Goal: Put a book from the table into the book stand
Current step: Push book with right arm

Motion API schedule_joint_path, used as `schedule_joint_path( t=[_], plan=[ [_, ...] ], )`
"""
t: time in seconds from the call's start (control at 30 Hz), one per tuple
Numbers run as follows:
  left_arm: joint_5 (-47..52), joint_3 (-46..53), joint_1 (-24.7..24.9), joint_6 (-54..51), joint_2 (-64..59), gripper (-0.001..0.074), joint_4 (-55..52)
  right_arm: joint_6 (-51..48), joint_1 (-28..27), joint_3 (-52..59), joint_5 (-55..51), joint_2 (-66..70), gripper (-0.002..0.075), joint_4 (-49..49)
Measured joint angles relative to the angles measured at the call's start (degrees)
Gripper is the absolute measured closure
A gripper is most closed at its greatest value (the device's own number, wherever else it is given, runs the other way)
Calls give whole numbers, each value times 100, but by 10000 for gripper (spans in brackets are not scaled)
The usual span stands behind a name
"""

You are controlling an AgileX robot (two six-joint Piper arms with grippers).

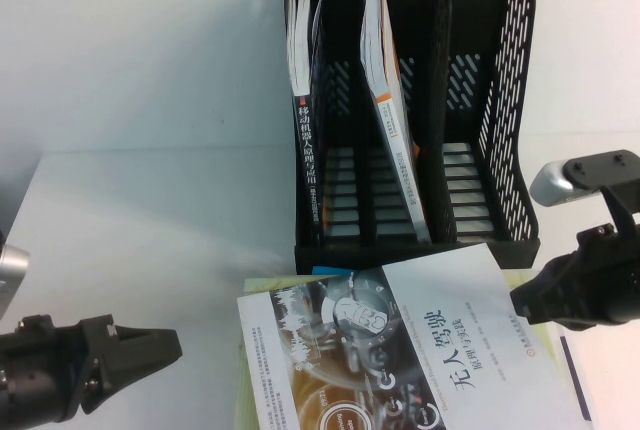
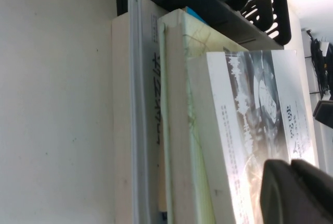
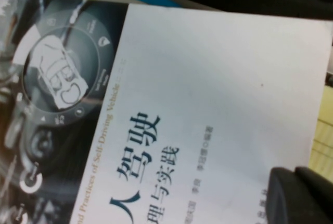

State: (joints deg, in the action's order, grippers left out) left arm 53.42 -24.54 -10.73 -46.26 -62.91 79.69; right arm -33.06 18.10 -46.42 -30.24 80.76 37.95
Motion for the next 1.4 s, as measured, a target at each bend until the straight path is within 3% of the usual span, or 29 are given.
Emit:
schedule_joint_path(
  t=[0.37,0.7,0.8,1.07,1.27,1.4],
  plan=[
    [-65,0,0,41,0,738,-149,0,0,0,545,40,717,-123],
    [-712,0,0,740,-4,729,-509,-185,-11,-159,562,800,718,80],
    [-710,0,0,911,-71,671,-535,-551,-37,-179,441,865,718,551],
    [13,0,0,1075,-765,394,-623,-811,-2,-179,-160,925,718,1374],
    [303,0,0,1039,-1405,281,-802,-758,21,-169,-465,925,718,1554],
    [491,0,0,802,-1773,251,-753,-792,230,-169,-678,925,718,1566]
  ],
)
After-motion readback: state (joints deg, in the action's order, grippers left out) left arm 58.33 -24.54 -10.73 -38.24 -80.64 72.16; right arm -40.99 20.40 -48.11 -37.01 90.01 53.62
